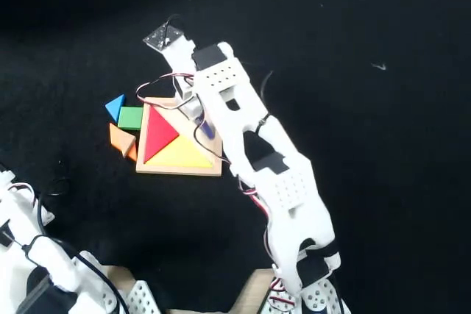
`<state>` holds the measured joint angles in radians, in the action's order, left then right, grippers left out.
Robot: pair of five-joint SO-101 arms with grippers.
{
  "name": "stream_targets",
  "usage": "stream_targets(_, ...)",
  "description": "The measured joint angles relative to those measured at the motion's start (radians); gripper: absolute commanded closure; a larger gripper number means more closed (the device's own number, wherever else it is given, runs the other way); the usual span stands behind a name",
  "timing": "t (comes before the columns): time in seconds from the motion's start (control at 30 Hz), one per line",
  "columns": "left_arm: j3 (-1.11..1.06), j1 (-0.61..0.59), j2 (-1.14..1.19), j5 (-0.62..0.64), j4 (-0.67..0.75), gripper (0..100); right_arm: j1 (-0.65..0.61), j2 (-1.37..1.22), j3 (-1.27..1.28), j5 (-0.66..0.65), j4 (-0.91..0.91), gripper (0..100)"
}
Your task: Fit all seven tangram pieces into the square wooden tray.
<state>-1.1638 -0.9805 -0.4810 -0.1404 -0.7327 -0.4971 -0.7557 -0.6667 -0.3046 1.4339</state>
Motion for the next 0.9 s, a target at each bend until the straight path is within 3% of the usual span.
stream_targets(0.37,0.000,0.000,0.000,0.000,0.000,97,0.000,-0.017,0.000,0.000,0.000,97.5)
stream_targets(0.57,0.000,0.000,0.000,0.000,0.000,97,0.012,-0.017,0.000,0.000,0.000,85.9)
stream_targets(0.9,0.000,0.005,0.000,0.000,0.000,97,0.087,-0.017,0.000,-0.017,-0.012,86.5)
